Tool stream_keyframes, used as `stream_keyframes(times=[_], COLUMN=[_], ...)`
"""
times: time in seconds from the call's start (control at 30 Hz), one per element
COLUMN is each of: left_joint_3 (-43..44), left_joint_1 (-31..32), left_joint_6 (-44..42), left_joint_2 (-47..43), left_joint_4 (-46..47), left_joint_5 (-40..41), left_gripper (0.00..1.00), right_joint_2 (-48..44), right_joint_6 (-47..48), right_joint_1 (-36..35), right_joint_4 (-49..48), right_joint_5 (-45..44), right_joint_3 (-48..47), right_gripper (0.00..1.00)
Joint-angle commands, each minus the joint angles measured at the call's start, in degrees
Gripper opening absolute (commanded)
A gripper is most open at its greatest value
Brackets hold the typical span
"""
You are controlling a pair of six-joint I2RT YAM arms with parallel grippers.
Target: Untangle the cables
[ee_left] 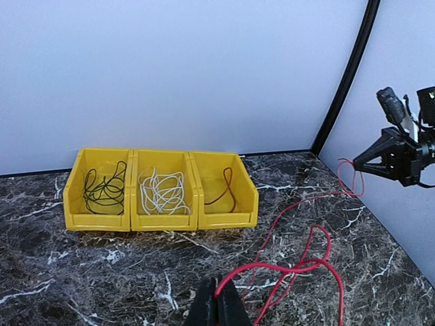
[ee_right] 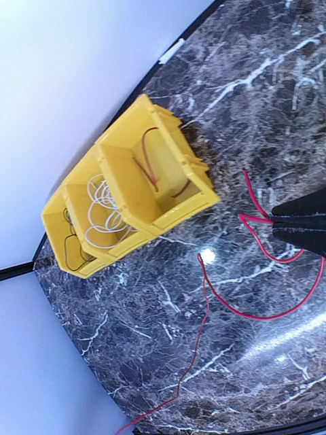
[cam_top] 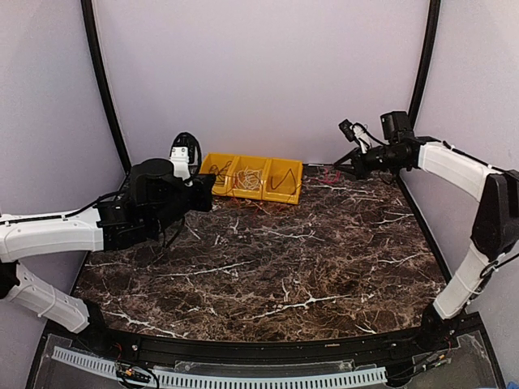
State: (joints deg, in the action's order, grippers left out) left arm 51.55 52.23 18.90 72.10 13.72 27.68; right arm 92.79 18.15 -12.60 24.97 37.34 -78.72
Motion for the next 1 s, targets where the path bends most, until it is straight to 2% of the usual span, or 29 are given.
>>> stream_keyframes(times=[0.0, 0.3, 0.53, 0.77, 0.83, 0.9, 0.97], left_joint_3=[4.79, 15.21, 25.0, 34.38, 38.13, 41.64, 43.69], left_joint_1=[-0.45, -4.04, -10.17, -11.36, -11.51, -11.61, -11.62], left_joint_6=[0.59, -0.2, 1.78, 1.36, 1.65, 2.13, 2.54], left_joint_2=[3.07, 15.33, 24.86, 34.87, 38.12, 41.06, 43.23], left_joint_4=[4.57, 8.79, 12.89, 19.44, 19.92, 19.76, 19.99], left_joint_5=[-3.49, -4.39, -9.62, -13.75, -14.89, -15.87, -16.28], left_gripper=[0.0, 0.0, 0.0, 0.0, 0.0, 0.0, 0.0], right_joint_2=[8.39, 29.3, 40.12, 48.45, 50.26, 50.44, 48.9], right_joint_6=[-4.16, -10.37, -13.56, -15.93, -16.12, -16.1, -16.17], right_joint_1=[-3.46, -6.0, -6.29, -6.83, -7.15, -7.26, -7.13], right_joint_4=[-4.77, -7.2, -12.09, -13.58, -13.45, -12.5, -10.82], right_joint_5=[-2.04, -3.66, -7.19, -7.44, -8.63, -8.99, -8.93], right_joint_3=[-9.85, -32.17, -42.27, -50.98, -52.25, -52.18, -50.88], right_gripper=[0.0, 0.0, 0.01, 0.05, 0.14, 0.28, 0.35])
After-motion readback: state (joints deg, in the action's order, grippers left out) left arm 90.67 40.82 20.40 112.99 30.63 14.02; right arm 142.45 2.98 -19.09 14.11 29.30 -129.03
